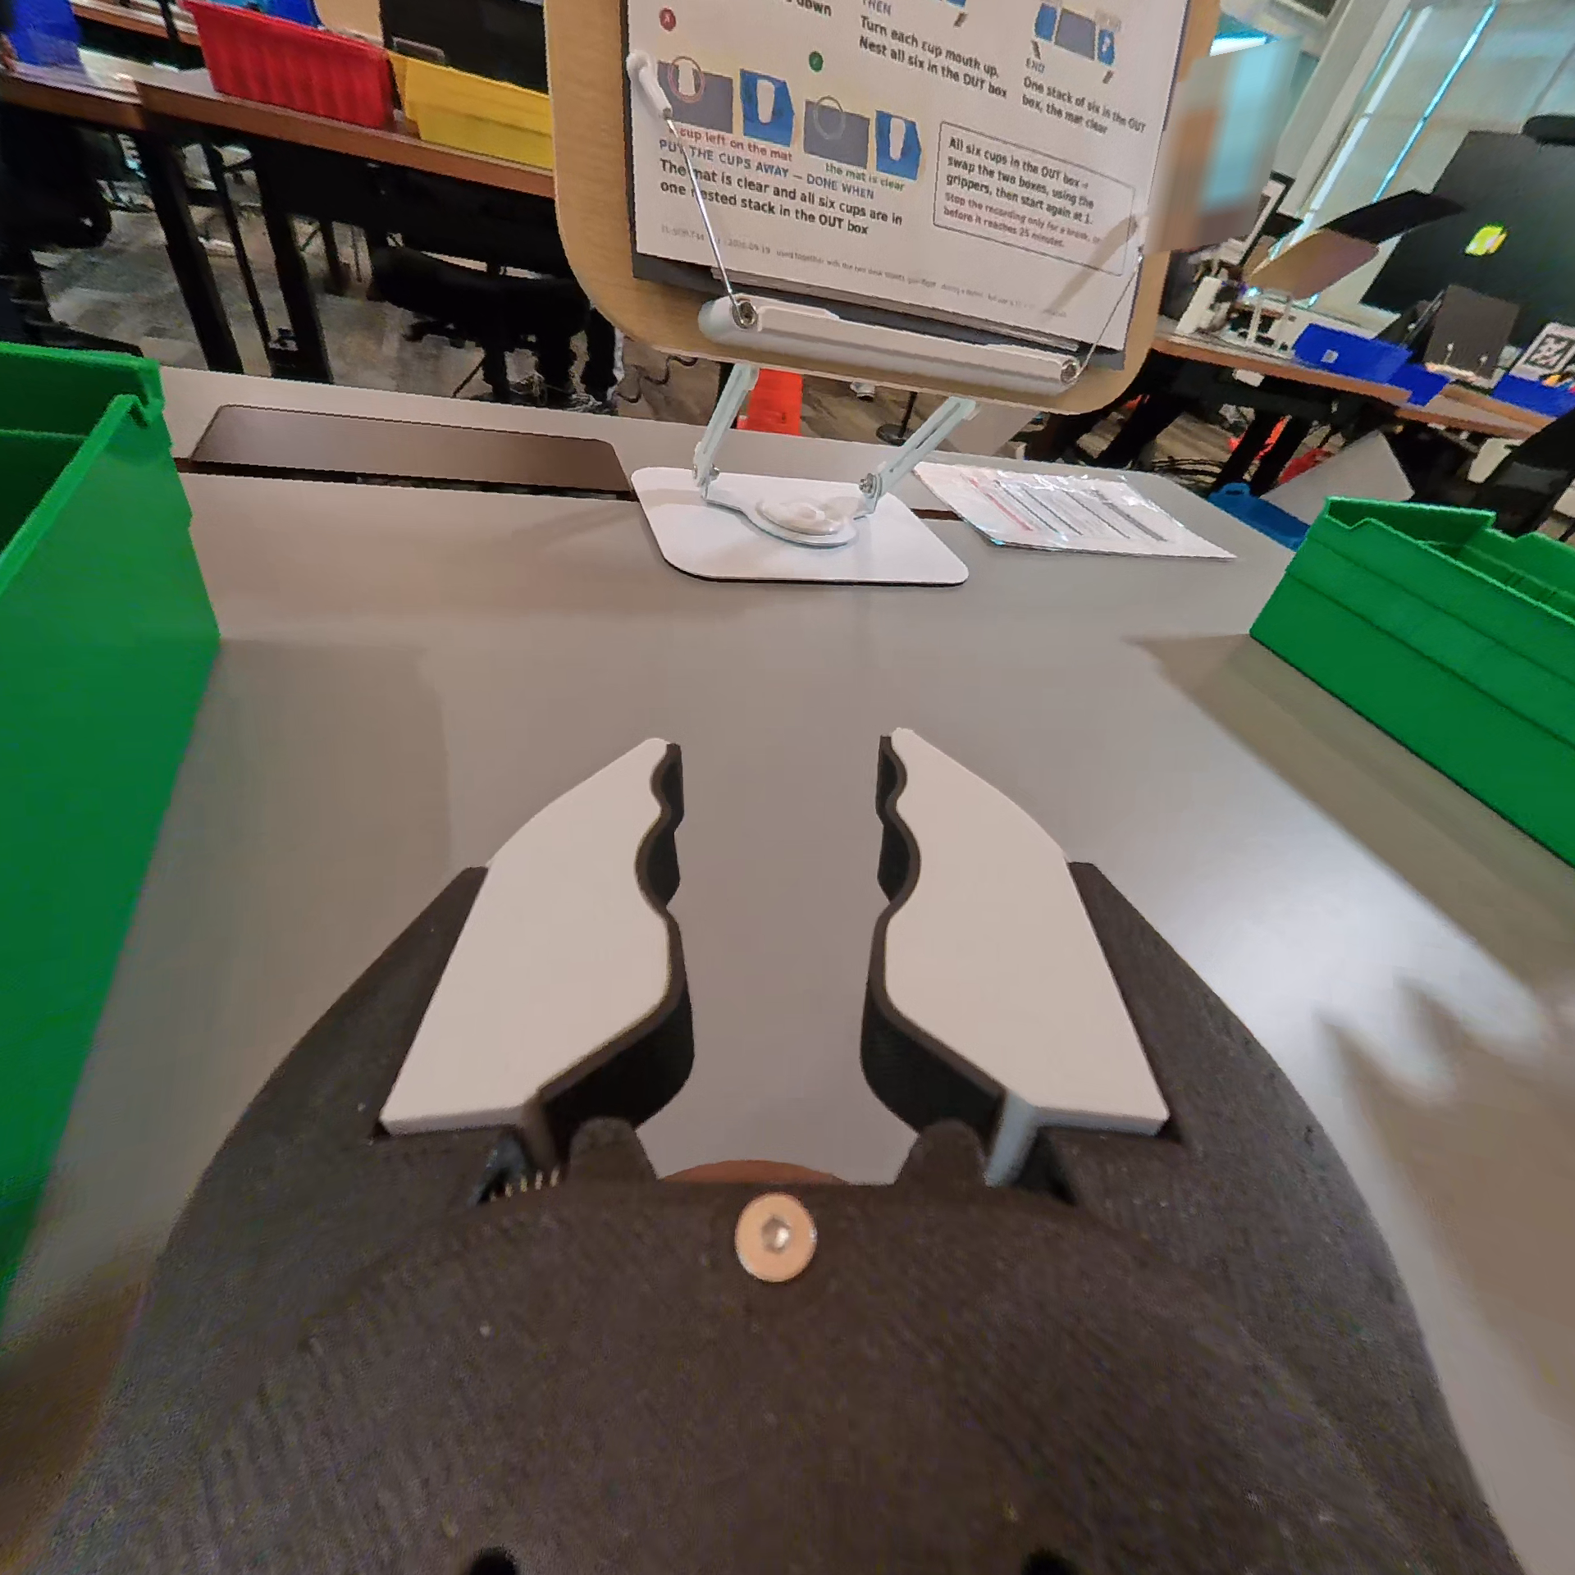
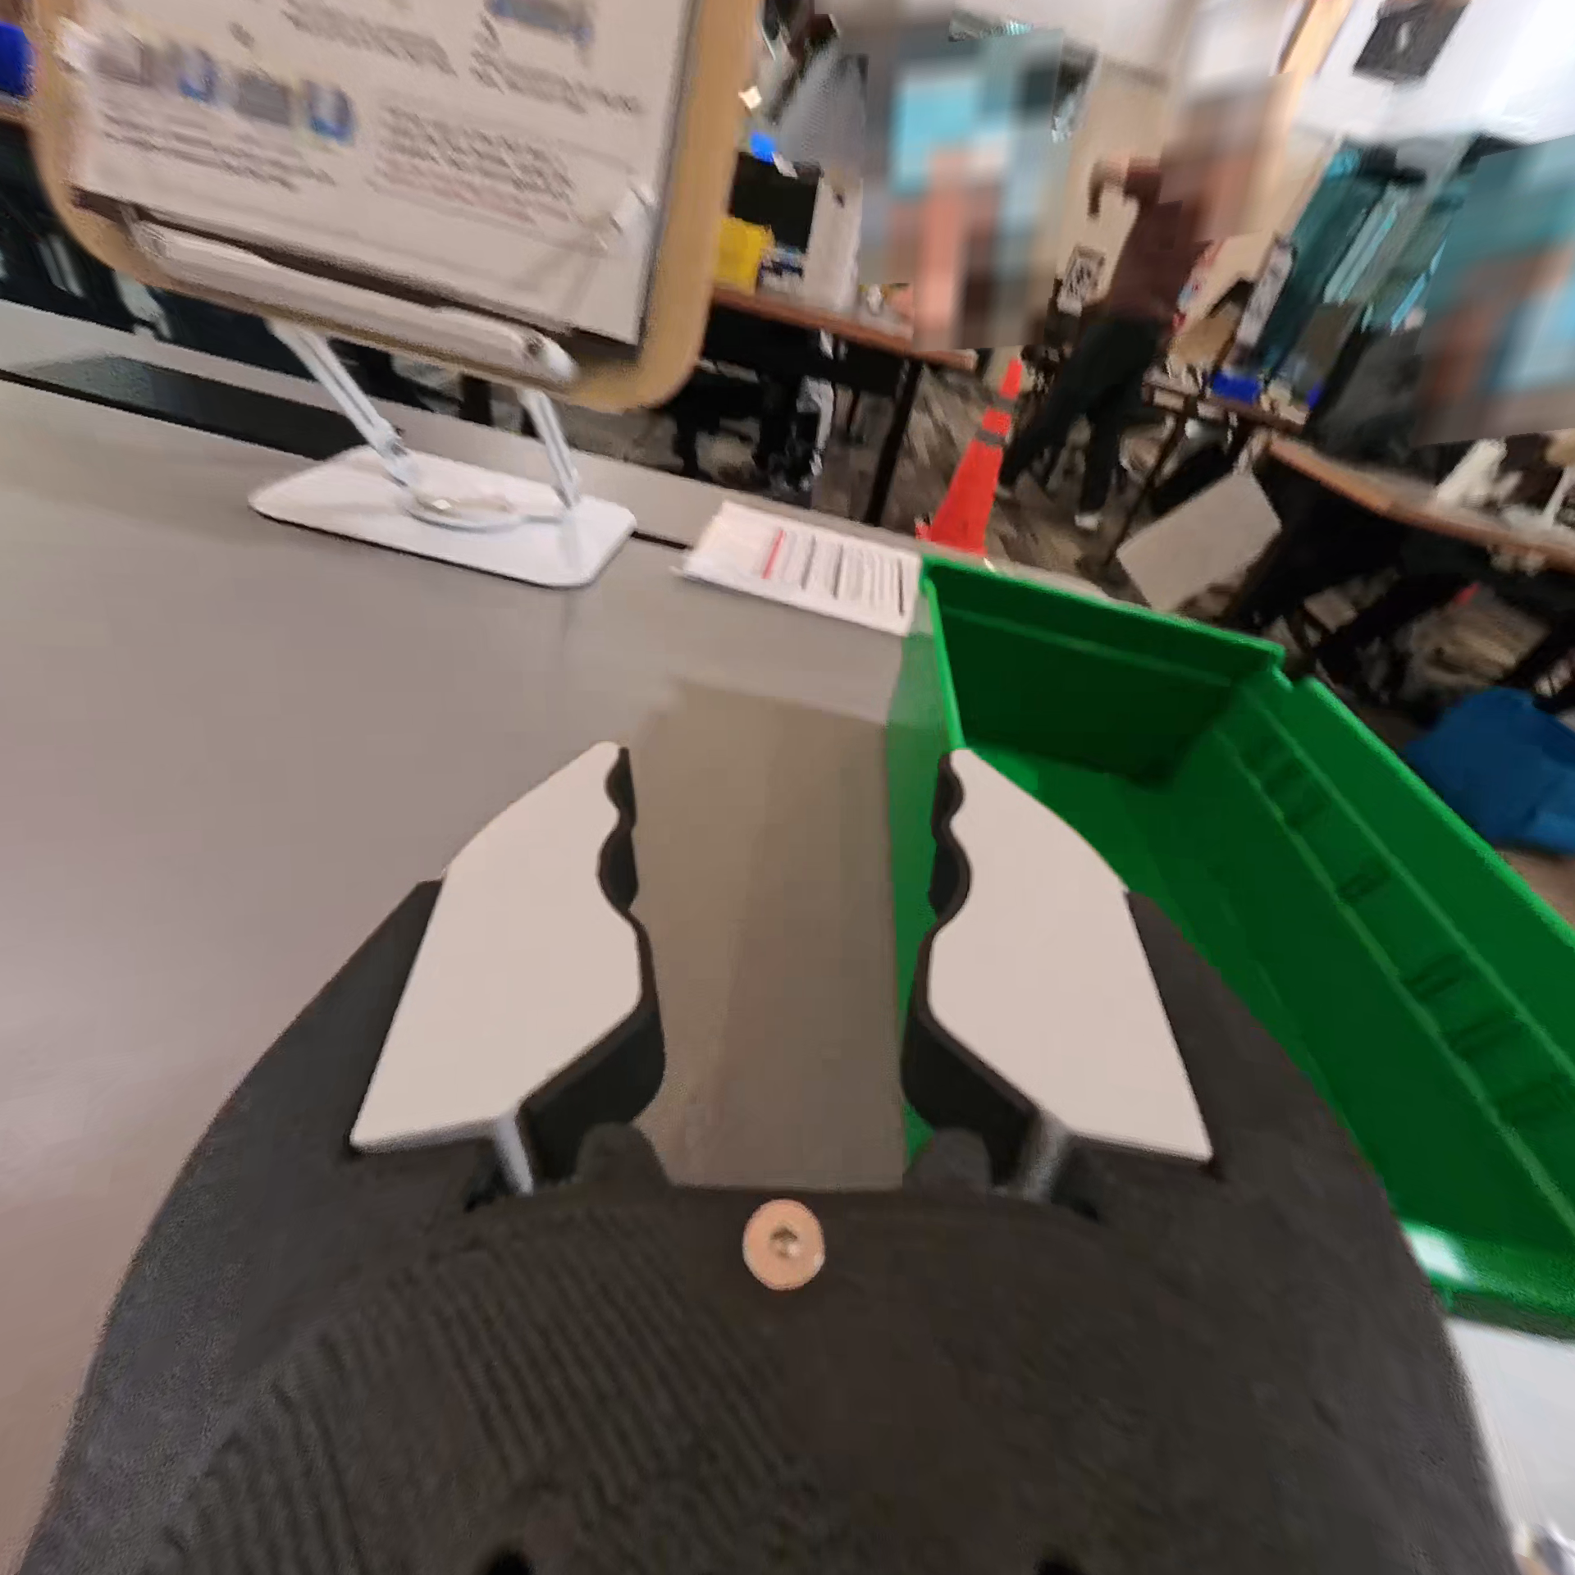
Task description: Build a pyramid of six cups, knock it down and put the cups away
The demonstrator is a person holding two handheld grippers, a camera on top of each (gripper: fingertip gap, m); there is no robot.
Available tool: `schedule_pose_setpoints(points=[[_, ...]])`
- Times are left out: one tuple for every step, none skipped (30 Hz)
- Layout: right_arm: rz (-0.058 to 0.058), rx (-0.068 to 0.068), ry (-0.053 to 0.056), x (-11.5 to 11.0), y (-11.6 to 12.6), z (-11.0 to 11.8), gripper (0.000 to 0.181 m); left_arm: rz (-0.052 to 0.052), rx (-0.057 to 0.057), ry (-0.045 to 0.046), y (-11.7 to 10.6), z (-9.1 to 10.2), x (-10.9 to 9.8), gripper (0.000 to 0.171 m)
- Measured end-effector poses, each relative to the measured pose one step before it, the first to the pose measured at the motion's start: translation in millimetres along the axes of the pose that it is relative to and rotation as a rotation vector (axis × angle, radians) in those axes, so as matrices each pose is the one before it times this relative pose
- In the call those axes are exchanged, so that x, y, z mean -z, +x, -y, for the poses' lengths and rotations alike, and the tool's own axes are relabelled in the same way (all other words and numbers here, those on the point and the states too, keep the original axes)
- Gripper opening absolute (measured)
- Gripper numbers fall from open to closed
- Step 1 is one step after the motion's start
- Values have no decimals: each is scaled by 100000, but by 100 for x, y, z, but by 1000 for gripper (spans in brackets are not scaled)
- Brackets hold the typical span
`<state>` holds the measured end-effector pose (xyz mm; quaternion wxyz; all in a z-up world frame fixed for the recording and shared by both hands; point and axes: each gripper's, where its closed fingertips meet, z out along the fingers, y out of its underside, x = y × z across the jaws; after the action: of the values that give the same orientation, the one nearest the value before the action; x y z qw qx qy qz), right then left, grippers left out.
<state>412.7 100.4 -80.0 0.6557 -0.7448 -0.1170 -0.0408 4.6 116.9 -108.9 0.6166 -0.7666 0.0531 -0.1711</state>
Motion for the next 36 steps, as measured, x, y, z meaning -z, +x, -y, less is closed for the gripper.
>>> schedule_pose_setpoints(points=[[1743,1842,3140,96,-936,758,68,1455,-863,44,-240,2,123,46],[136,2286,2531,28,-703,707,68,1853,-815,-12,-335,-23,159,47],[-1366,3542,2766,30,-451,786,67,2377,-868,46,-438,8,223,48],[-906,4181,3227,42,-486,820,66,2779,-1116,273,-536,76,296,49],[-508,3582,3756,38,-519,790,64,3076,-1454,900,-613,196,377,51],[-848,2625,4353,19,-476,717,61,3212,-1648,1629,-670,311,454,52],[-813,2136,4418,-17,-475,612,56,3165,-1462,2137,-705,394,492,52],[-83,2297,3522,-108,-557,460,50,3248,-1021,2239,-749,389,478,51],[834,2443,1517,-215,-643,215,46,3431,-523,1848,-804,325,465,51],[1865,1704,-680,-363,-748,-20,45,3387,-275,1424,-828,237,417,52],[2464,42,-1636,-415,-796,-150,45,3461,-346,881,-873,150,380,52],[2760,-1621,-1460,-400,-798,-153,45,3717,-362,700,-933,119,379,52],[3071,-2588,-1216,-391,-758,-171,45,3770,-40,1256,-984,190,362,52],[2947,-2939,-1421,-363,-651,-187,46,3556,331,1419,-967,226,339,52],[2163,-2958,-1221,-328,-447,-174,46,3301,444,992,-953,164,265,52],[1740,-2793,-986,-263,-305,-164,47,2684,223,184,-859,23,153,52],[1731,-2648,-1271,-230,-229,-238,47,1516,-201,-1069,-687,-225,-14,52],[1476,-2645,-1642,-191,-136,-339,47,939,-651,-3048,-563,-579,-185,52],[1150,-2764,-2013,-162,-35,-426,47,1012,-763,-4865,-530,-892,-332,54],[1022,-2919,-2313,-145,24,-483,47,38,-531,-5528,-312,-1013,-449,54],[733,-3110,-2339,-91,115,-468,47,-546,53,-5539,-153,-979,-510,51],[239,-3413,-1950,-59,219,-398,47,946,919,-4422,-280,-769,-519,43],[375,-3678,-1253,-11,233,-278,47,422,776,-2826,-153,-527,-455,32],[806,-3944,-640,4,208,-180,46,266,177,-2147,-95,-375,-315,21],[658,-4236,-343,23,227,-135,45,2717,-1079,544,-440,135,-56,6],[494,-4381,-398,2,260,-133,45,-1245,-1474,-420,80,-8,-12,6],[636,-4202,-563,-35,233,-127,44,-1118,209,-691,23,-42,37,5],[665,-3746,-642,-45,218,-130,44,-913,1210,-690,-36,-34,51,5],[694,-3084,-599,-66,154,-117,44,-316,1437,-490,-115,6,93,5],[853,-2174,-626,-63,84,-118,43,26,932,-188,-143,3,99,5],[554,-1145,-637,-58,47,-100,43,-68,260,-88,-132,-25,86,5],[14,-182,-467,-58,31,-57,42,-103,110,-174,-95,-33,81,5],[-92,633,-197,-42,-40,-16,42,-59,243,-149,-69,-20,77,4],[23,1239,-92,-58,-115,-13,41,91,223,-163,-60,-25,83,5],[-75,1630,-218,-77,-159,-50,41,188,61,-214,-44,-42,81,5],[42,1976,-472,-117,-213,-82,41,242,-143,-201,-19,-51,98,5]])
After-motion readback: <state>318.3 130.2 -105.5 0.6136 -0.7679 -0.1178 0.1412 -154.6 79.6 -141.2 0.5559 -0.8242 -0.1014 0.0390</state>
